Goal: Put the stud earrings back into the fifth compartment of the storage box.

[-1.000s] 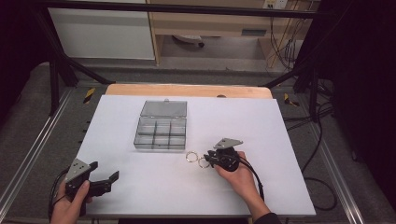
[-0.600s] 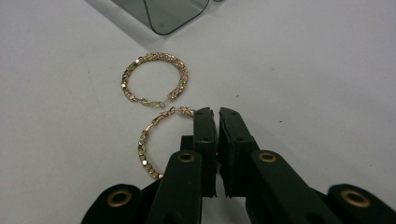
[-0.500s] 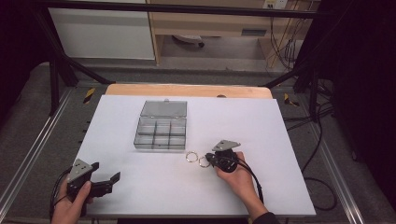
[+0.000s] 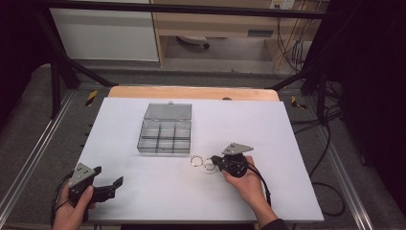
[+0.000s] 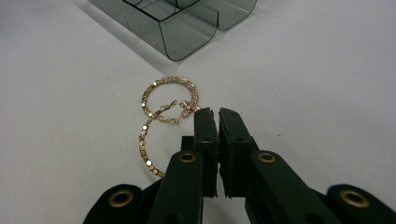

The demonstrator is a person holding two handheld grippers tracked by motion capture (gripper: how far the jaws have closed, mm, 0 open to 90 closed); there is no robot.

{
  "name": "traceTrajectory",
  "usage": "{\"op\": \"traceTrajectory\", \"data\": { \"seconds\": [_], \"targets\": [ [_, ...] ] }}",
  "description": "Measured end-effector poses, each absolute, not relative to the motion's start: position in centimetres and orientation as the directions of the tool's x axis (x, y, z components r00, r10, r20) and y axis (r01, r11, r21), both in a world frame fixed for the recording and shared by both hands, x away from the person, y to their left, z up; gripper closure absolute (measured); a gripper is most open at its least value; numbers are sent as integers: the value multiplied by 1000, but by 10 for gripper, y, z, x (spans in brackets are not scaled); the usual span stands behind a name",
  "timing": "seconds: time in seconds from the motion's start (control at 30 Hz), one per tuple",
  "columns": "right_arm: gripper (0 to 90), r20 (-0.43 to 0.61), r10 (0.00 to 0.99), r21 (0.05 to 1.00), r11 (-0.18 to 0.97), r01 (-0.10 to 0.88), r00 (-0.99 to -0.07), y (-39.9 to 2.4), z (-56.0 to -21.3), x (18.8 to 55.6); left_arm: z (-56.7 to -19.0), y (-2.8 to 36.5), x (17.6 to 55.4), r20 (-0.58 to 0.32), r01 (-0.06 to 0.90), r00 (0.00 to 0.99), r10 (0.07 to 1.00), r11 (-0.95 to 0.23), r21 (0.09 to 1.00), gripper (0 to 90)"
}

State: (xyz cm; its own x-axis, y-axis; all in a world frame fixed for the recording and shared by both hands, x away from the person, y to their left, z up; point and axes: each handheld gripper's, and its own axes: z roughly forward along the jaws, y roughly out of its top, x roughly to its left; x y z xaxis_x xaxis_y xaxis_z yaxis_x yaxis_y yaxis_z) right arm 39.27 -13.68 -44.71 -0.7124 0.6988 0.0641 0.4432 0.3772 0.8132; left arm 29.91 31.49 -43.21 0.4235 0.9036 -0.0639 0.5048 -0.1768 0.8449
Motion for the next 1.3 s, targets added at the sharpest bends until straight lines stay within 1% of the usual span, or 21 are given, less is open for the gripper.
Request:
{"op": "traceTrajectory", "data": {
  "seconds": [0.57, 1.03, 1.3],
  "targets": [
    [867, 81, 676, 853, 333, 402, -733, -136, -434, 384, -432, 314, 299, -61, 503, 429, 901, -182, 845, 79],
    [867, 113, 633, 893, 274, 358, -766, -129, -420, 373, -432, 313, 299, -55, 504, 432, 900, -190, 842, 79],
    [867, 131, 629, 901, 247, 356, -766, -126, -415, 374, -432, 313, 299, -53, 506, 432, 900, -193, 841, 79]
  ]
}}
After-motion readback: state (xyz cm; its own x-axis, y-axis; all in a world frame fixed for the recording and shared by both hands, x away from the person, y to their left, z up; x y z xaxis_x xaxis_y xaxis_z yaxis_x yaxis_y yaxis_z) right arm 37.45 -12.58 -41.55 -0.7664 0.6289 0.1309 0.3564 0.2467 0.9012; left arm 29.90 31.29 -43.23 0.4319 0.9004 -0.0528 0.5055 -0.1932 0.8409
